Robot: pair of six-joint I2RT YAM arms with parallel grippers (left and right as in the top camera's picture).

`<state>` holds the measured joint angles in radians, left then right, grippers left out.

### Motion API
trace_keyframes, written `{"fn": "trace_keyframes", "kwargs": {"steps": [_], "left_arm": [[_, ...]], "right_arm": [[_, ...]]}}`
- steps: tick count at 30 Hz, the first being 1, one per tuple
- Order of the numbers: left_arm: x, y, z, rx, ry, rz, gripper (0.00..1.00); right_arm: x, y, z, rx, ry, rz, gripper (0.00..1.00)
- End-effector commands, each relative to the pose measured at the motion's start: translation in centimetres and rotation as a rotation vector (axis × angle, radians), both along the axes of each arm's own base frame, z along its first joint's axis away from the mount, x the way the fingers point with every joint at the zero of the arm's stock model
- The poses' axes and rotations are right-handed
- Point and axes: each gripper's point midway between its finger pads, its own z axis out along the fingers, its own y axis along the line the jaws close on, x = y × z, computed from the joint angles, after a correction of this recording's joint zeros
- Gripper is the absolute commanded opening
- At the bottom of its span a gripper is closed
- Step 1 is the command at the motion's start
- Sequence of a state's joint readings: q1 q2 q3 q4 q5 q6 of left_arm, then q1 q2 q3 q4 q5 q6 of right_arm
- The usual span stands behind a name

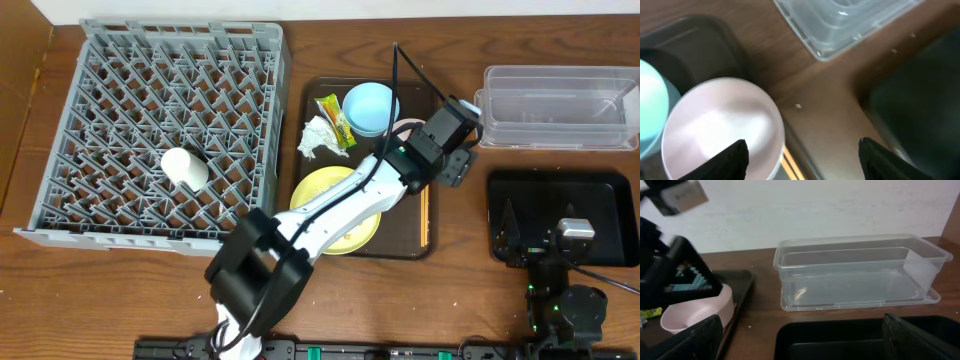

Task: Sort waste into correct bins and load items into the dishwasher

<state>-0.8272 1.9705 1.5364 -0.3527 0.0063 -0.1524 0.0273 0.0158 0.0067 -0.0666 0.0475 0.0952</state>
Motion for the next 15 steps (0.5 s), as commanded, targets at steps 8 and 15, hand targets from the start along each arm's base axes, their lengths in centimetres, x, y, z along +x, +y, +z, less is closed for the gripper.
{"fn": "trace_keyframes", "kwargs": {"steps": [8, 15], "left_arm": [[3.0, -1.0, -3.8, 0.019, -0.056, 0.029, 0.68], [3.2, -0.4, -6.6, 0.045, -0.005, 0.061, 0.64]], "right_arm": [[0.0, -0.2, -0.1, 0.004, 0.004, -0.007, 0.99], [0.0, -0.2, -0.1, 0.004, 0.004, -0.007, 0.99]]}}
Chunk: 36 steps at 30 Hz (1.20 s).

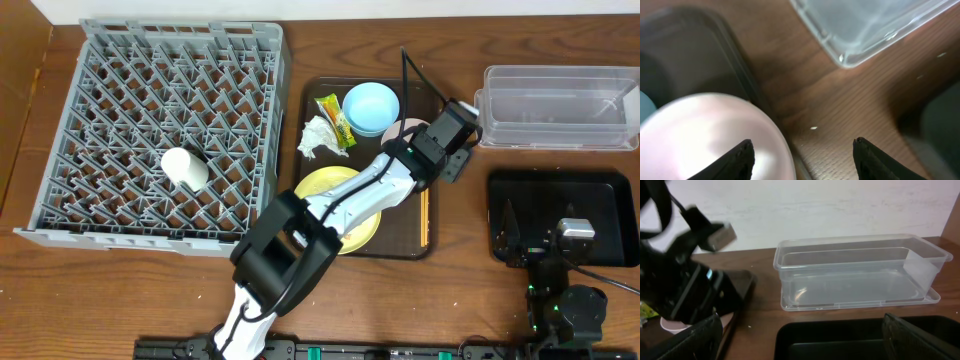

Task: Sort waste into correct bins and load items into the dishwasher

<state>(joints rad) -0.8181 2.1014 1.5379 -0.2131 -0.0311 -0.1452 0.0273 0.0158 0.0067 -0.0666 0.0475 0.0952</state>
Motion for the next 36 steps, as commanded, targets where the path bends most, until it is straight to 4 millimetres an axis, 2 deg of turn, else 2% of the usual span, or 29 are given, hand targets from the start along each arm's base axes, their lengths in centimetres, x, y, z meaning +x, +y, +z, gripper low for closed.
{"fn": "trace_keyframes", "kwargs": {"steps": [1, 6, 8, 11, 13, 16, 17, 19, 21, 26, 29, 36], "left_arm": [[0.8, 0.7, -2.6, 0.011, 0.046, 0.070, 0.60], [1.5, 1.1, -2.8, -0.024, 0.069, 0.133, 0.56], [1.8, 1.6, -2.9, -0.023, 0.071, 0.143, 0.43], [1.6, 2.2, -3.4, -0.051, 0.135, 0.192, 0.36], [0.9, 1.7, -3.6, -0.071, 0.180, 0.160, 0.33], [0.4, 1.3, -3.7, -0.092, 0.208, 0.148, 0.23], [0.1, 1.3, -3.9, -0.102, 0.232, 0.161, 0.15], [-0.2, 1.5, -4.4, -0.112, 0.258, 0.187, 0.08], [-0.4, 1.5, -4.5, -0.124, 0.276, 0.208, 0.08], [-1.5, 0.0, -3.9, -0.214, 0.370, 0.177, 0.07], [-1.6, -0.1, -2.9, -0.300, 0.457, 0.203, 0.07], [0.4, 0.8, 0.1, -0.537, 0.634, 0.236, 0.08]], "right_arm": [[0.0, -0.2, -0.1, 0.004, 0.004, -0.007, 0.99], [0.0, -0.2, -0.1, 0.004, 0.004, -0.007, 0.99], [0.0, -0.2, -0.1, 0.004, 0.004, -0.007, 0.99], [0.0, -0.2, -0.1, 0.004, 0.004, -0.007, 0.99], [0.0, -0.2, -0.1, 0.004, 0.004, -0.007, 0.99], [0.0, -0.2, -0.1, 0.004, 0.004, -0.007, 0.99], [0.0, -0.2, -0.1, 0.004, 0.004, -0.007, 0.99], [0.0, -0.2, -0.1, 0.004, 0.004, -0.007, 0.99], [0.0, -0.2, -0.1, 0.004, 0.004, -0.007, 0.99], [0.0, -0.2, -0.1, 0.004, 0.004, -0.007, 0.99], [0.0, -0.2, -0.1, 0.004, 0.004, -0.007, 0.99], [0.0, -0.2, -0.1, 0.004, 0.004, -0.007, 0.99]]}}
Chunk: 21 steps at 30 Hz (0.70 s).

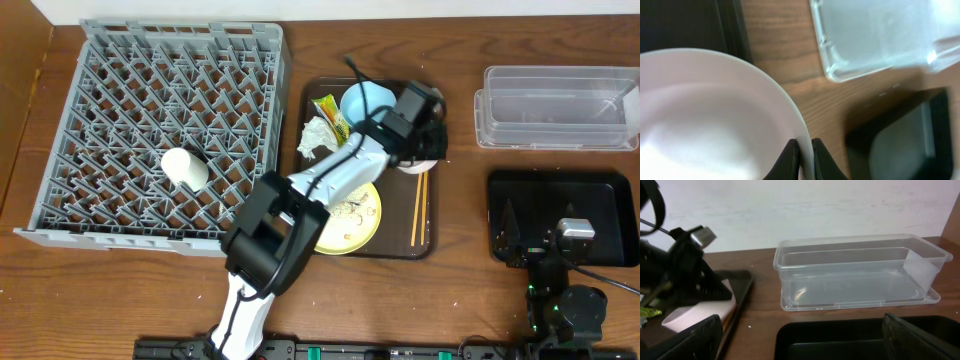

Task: Sort waste into correct bins and load items into the dishwasher

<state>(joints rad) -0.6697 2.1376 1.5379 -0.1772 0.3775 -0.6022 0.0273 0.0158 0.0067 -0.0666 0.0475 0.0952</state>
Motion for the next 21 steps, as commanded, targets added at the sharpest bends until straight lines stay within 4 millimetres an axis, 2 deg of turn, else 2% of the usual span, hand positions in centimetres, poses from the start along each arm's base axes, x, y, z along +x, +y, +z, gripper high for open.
{"fn": "trace_keyframes", "kwargs": {"steps": [1, 6, 13, 21], "left_arm": [[-0.3, 0.2, 1.2, -0.180, 0.187, 0.009, 0.07], [1.5, 1.8, 3.3, -0.327, 0.279, 0.038, 0.07], [3.6, 5.0, 4.2, -0.405, 0.338, 0.090, 0.08], [3.9, 5.7, 5.1, -0.455, 0.346, 0.059, 0.08]], "right_arm": [[0.0, -0.2, -0.1, 0.004, 0.004, -0.007, 0.99], [0.0, -0.2, -0.1, 0.004, 0.004, -0.007, 0.99], [0.0, -0.2, -0.1, 0.004, 0.004, -0.007, 0.99], [0.0, -0.2, -0.1, 0.004, 0.004, -0.007, 0.99]]}}
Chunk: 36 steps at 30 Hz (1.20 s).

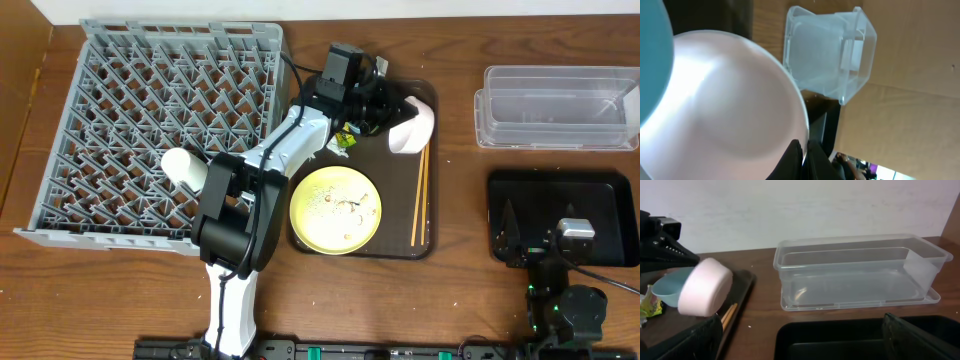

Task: Sort waste into correct bins and load items into the dishwasher

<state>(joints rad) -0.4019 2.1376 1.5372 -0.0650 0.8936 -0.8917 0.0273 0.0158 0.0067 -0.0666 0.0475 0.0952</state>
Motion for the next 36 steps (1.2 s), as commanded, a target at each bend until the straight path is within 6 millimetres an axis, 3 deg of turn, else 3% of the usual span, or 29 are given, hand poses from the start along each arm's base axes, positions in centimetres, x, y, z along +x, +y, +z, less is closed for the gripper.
{"fn": "trace_keyframes", "kwargs": {"steps": [1, 11, 12, 13, 14, 16, 17, 18, 19, 22, 23, 24, 25, 26, 29, 31, 32, 36], "left_arm": [[-0.5, -0.1, 0.0, -0.024, 0.021, -0.026, 0.08], [-1.2, -0.5, 0.5, -0.058, 0.041, -0.061, 0.08], [-1.2, -0.5, 0.5, -0.058, 0.041, -0.062, 0.13], [-1.3, -0.6, 0.5, -0.055, 0.025, -0.071, 0.35], [-1.4, -0.7, 0.4, -0.050, 0.005, -0.084, 0.43], [-1.9, -1.0, 0.2, -0.036, -0.040, -0.120, 0.70], [-2.2, -1.2, 0.0, -0.027, -0.059, -0.140, 0.64], [-2.4, -1.2, -0.2, -0.012, -0.068, -0.150, 0.22], [-2.6, -1.1, -1.1, 0.027, -0.047, -0.135, 0.08], [-2.6, -0.6, -2.1, 0.078, -0.022, -0.106, 0.09], [-2.6, -0.6, -2.1, 0.078, -0.023, -0.106, 0.24], [-2.6, -0.6, -2.0, 0.078, -0.023, -0.106, 0.27], [-2.6, -0.6, -2.0, 0.077, -0.023, -0.106, 0.09], [-2.6, -0.6, -2.0, 0.077, -0.022, -0.107, 0.08], [-2.6, -0.7, -2.0, 0.078, -0.023, -0.107, 0.10], [-2.7, -0.7, -2.0, 0.077, -0.023, -0.107, 0.23], [-2.7, -0.7, -2.0, 0.076, -0.023, -0.108, 0.08], [-2.8, -0.8, -2.0, 0.075, -0.023, -0.112, 0.07]], "right_arm": [[0.0, -0.2, -0.1, 0.004, 0.004, -0.007, 0.99], [0.0, -0.2, -0.1, 0.004, 0.004, -0.007, 0.99], [0.0, -0.2, -0.1, 0.004, 0.004, -0.007, 0.99], [0.0, -0.2, -0.1, 0.004, 0.004, -0.007, 0.99], [0.0, -0.2, -0.1, 0.004, 0.004, -0.007, 0.99], [0.0, -0.2, -0.1, 0.004, 0.004, -0.007, 0.99], [0.0, -0.2, -0.1, 0.004, 0.004, -0.007, 0.99], [0.0, -0.2, -0.1, 0.004, 0.004, -0.007, 0.99], [0.0, -0.2, -0.1, 0.004, 0.004, -0.007, 0.99], [0.0, -0.2, -0.1, 0.004, 0.004, -0.007, 0.99], [0.0, -0.2, -0.1, 0.004, 0.004, -0.007, 0.99], [0.0, -0.2, -0.1, 0.004, 0.004, -0.007, 0.99], [0.0, -0.2, -0.1, 0.004, 0.004, -0.007, 0.99], [0.0, -0.2, -0.1, 0.004, 0.004, -0.007, 0.99], [0.0, -0.2, -0.1, 0.004, 0.004, -0.007, 0.99], [0.0, -0.2, -0.1, 0.004, 0.004, -0.007, 0.99], [0.0, -0.2, -0.1, 0.004, 0.004, -0.007, 0.99], [0.0, -0.2, -0.1, 0.004, 0.004, -0.007, 0.99]]}}
